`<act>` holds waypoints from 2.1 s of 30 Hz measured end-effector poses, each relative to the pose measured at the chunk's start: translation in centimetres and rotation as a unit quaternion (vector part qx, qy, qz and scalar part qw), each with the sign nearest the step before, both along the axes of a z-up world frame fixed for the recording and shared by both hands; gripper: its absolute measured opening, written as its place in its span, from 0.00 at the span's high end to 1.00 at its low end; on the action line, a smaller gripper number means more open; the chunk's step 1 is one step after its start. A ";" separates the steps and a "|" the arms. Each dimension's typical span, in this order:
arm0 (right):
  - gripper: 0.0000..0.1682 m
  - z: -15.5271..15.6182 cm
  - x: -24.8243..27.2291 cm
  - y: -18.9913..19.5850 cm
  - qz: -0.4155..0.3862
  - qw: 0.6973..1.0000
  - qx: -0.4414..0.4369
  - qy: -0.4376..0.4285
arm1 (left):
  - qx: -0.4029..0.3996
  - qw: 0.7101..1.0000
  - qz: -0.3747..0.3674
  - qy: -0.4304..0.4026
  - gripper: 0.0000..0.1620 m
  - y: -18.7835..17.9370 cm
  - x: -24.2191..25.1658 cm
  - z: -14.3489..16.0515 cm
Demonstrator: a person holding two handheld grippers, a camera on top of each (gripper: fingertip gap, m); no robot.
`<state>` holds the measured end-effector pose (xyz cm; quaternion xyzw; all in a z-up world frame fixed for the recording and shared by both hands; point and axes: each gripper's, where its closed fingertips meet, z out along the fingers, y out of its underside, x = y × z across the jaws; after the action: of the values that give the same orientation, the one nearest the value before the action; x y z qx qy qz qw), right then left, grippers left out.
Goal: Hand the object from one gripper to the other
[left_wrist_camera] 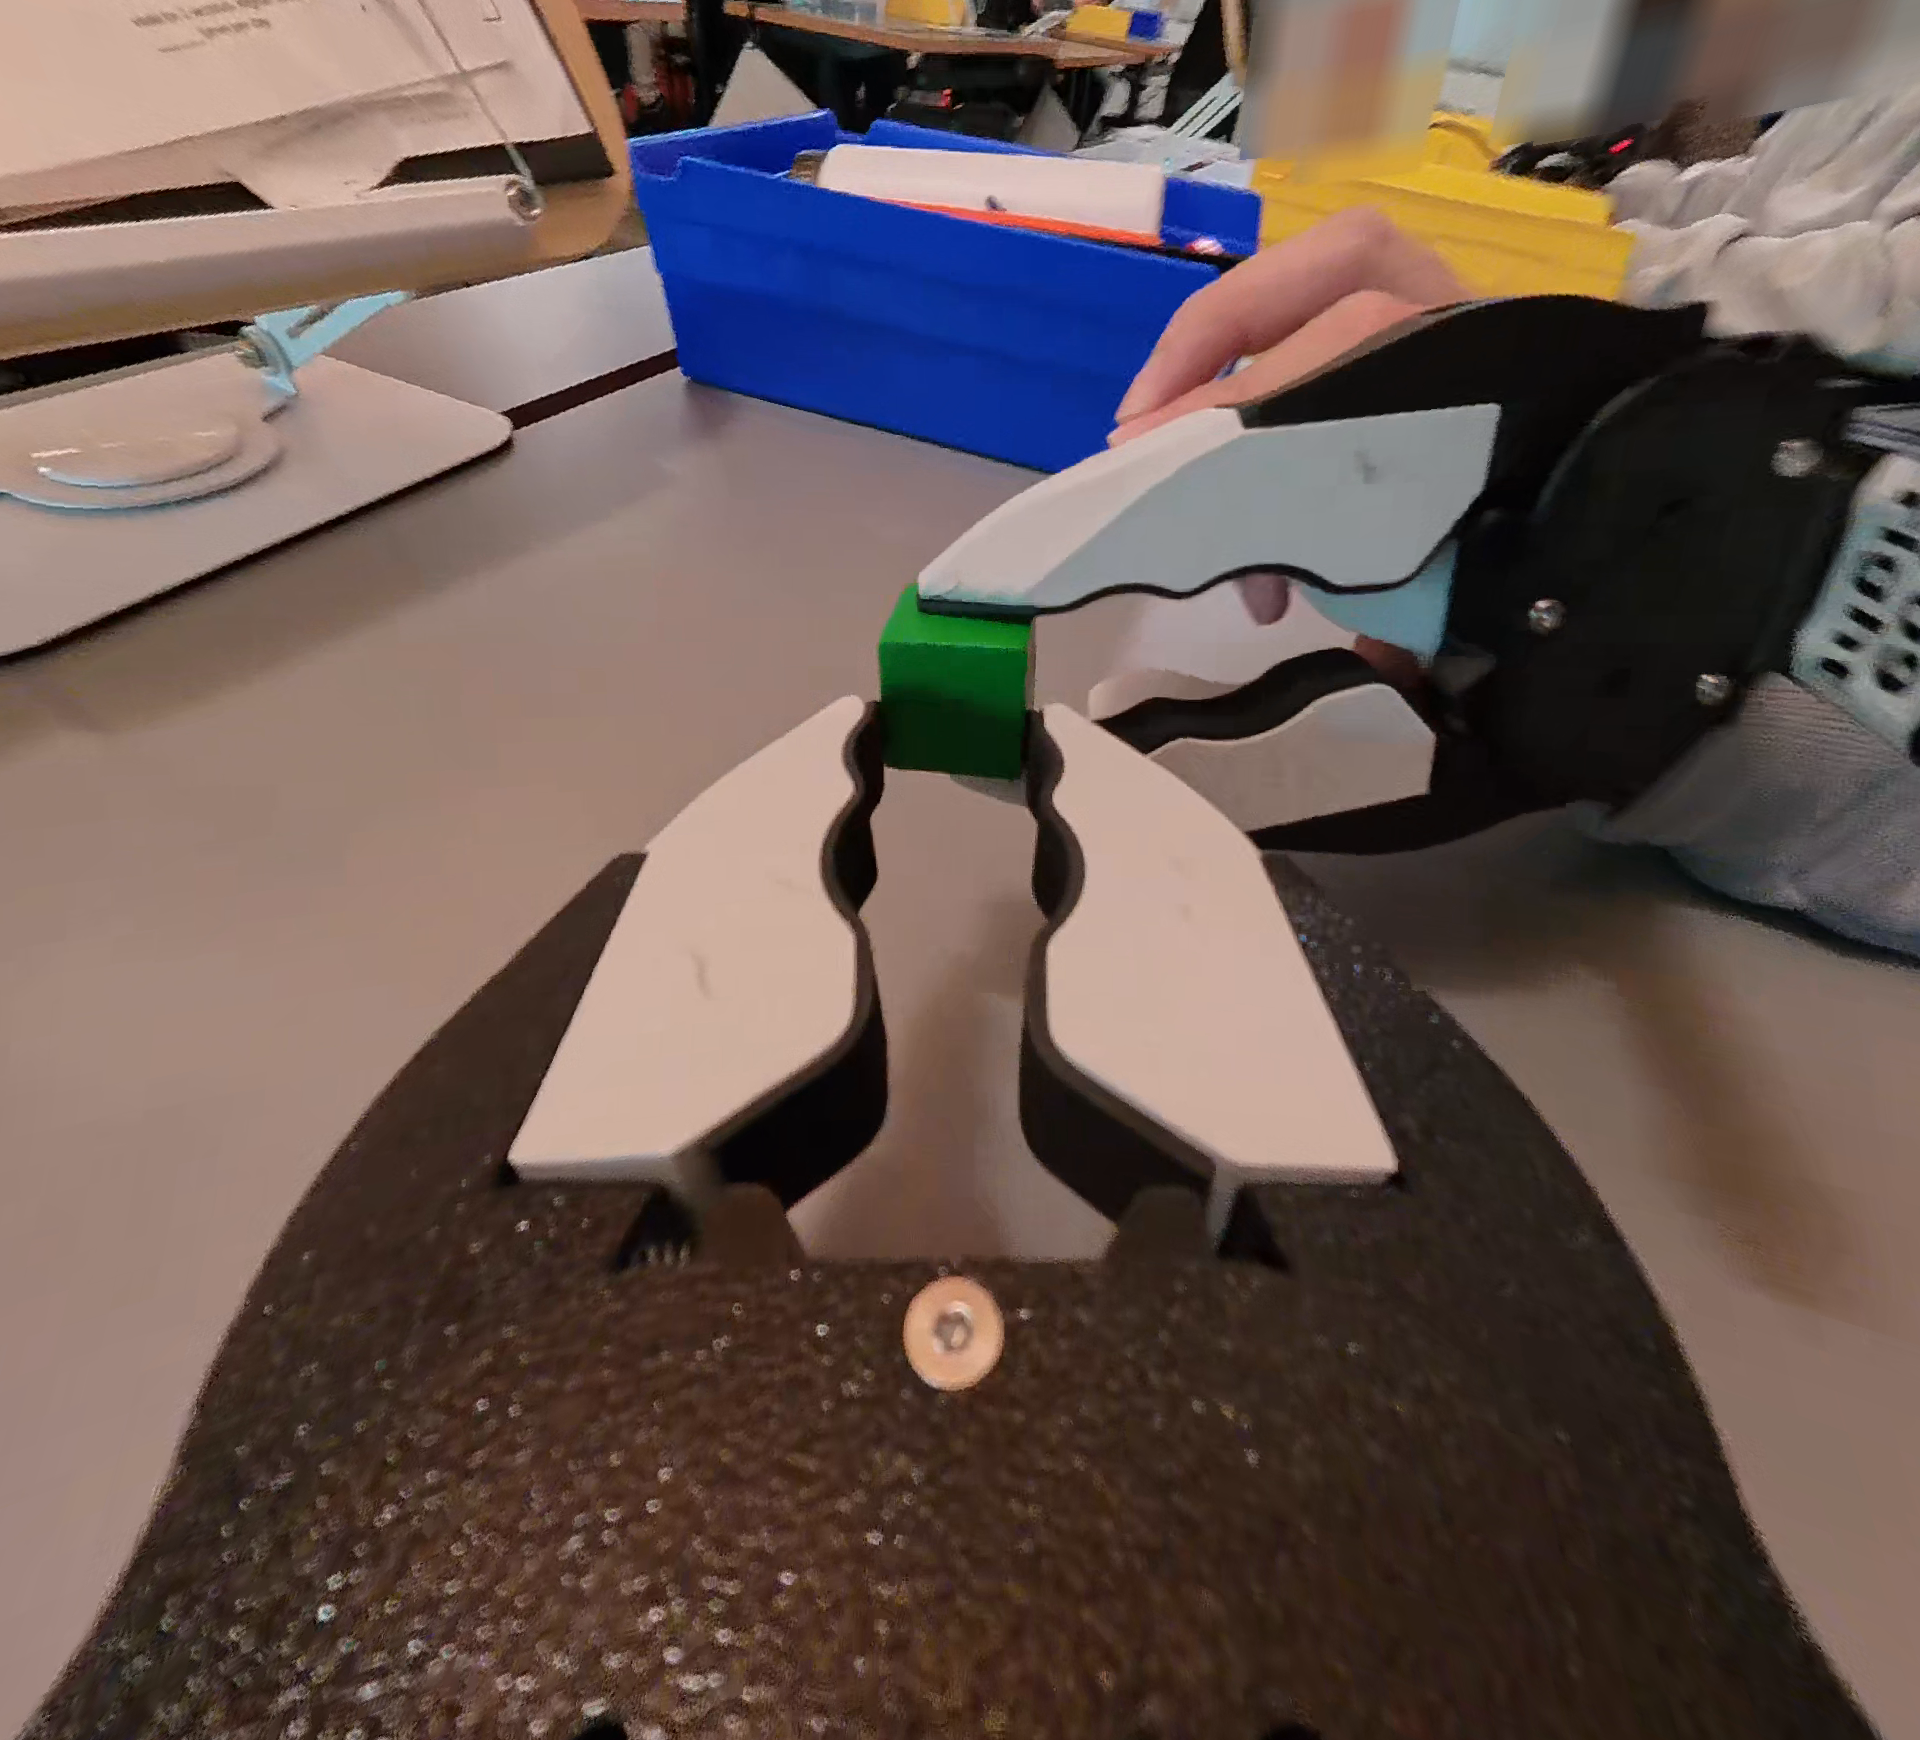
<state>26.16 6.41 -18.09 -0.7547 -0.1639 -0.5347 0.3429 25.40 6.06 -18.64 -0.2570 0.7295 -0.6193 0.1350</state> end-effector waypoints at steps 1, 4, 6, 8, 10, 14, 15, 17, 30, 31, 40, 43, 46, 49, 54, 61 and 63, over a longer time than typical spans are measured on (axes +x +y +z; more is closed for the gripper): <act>0.82 0.3 -0.3 0.0 0.022 0.999 0.035 0.035 | -0.014 1.000 -0.013 0.002 0.84 0.1 -0.2 0.3; 0.63 1.3 -2.0 0.0 0.119 0.944 0.177 0.251 | -0.054 0.997 -0.059 -0.005 0.84 0.5 -0.8 1.2; 0.65 2.7 -2.7 -0.3 0.173 0.866 0.264 0.387 | -0.081 0.993 -0.080 -0.004 0.84 0.9 -1.1 1.8; 0.68 4.3 -3.1 -0.9 0.221 0.785 0.330 0.476 | -0.106 0.988 -0.113 0.000 0.84 1.1 -1.7 2.3; 0.73 4.8 -3.5 -1.2 0.248 0.736 0.353 0.521 | -0.119 0.982 -0.144 -0.001 0.84 1.0 -2.4 2.6; 0.77 3.8 -4.5 -0.3 0.250 0.736 0.324 0.540 | -0.107 0.977 -0.182 -0.010 0.84 0.3 -3.6 2.5; 0.77 3.4 -4.6 -0.1 0.244 0.744 0.313 0.538 | -0.103 0.977 -0.184 -0.013 0.84 0.2 -3.7 2.4; 0.82 2.8 -4.5 0.1 0.230 0.759 0.301 0.530 | -0.098 0.977 -0.189 -0.019 0.84 0.0 -3.9 2.4; 0.84 3.1 2.1 -2.0 0.063 0.650 0.543 0.528 | 0.017 0.977 0.076 -0.196 0.72 1.2 0.2 3.4; 0.84 2.8 2.4 -2.1 0.050 0.652 0.548 0.521 | 0.041 0.972 0.103 -0.205 0.73 1.1 0.4 3.2; 0.84 3.0 1.0 -0.7 0.063 0.639 0.561 0.522 | 0.116 0.940 0.179 -0.265 0.75 0.1 0.6 2.6; 0.84 2.9 0.6 -0.1 0.070 0.638 0.556 0.527 | 0.117 0.946 0.175 -0.246 0.78 0.1 0.8 2.1; 0.84 2.7 0.2 0.3 0.070 0.650 0.546 0.524 | 0.110 0.949 0.178 -0.234 0.83 0.4 0.9 2.1; 0.84 2.9 0.2 0.4 0.076 0.657 0.541 0.520 | 0.110 0.951 0.170 -0.236 0.84 0.5 0.9 2.3; 0.68 4.6 -0.7 -0.3 0.171 0.660 0.502 0.531 | 0.006 0.980 0.091 -0.176 0.84 1.0 0.5 3.1; 0.73 5.4 -3.4 -0.1 0.263 0.646 0.438 0.567 | -0.172 0.972 -0.143 -0.069 0.84 0.9 -3.3 5.1; 0.73 5.5 -4.1 0.2 0.276 0.649 0.427 0.565 | -0.154 0.971 -0.172 -0.063 0.84 0.5 -4.0 4.6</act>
<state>22.02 6.63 -12.63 -0.6010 0.1076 0.1041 0.7851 21.40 6.52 -14.04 -0.1062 0.6487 -0.7530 0.0307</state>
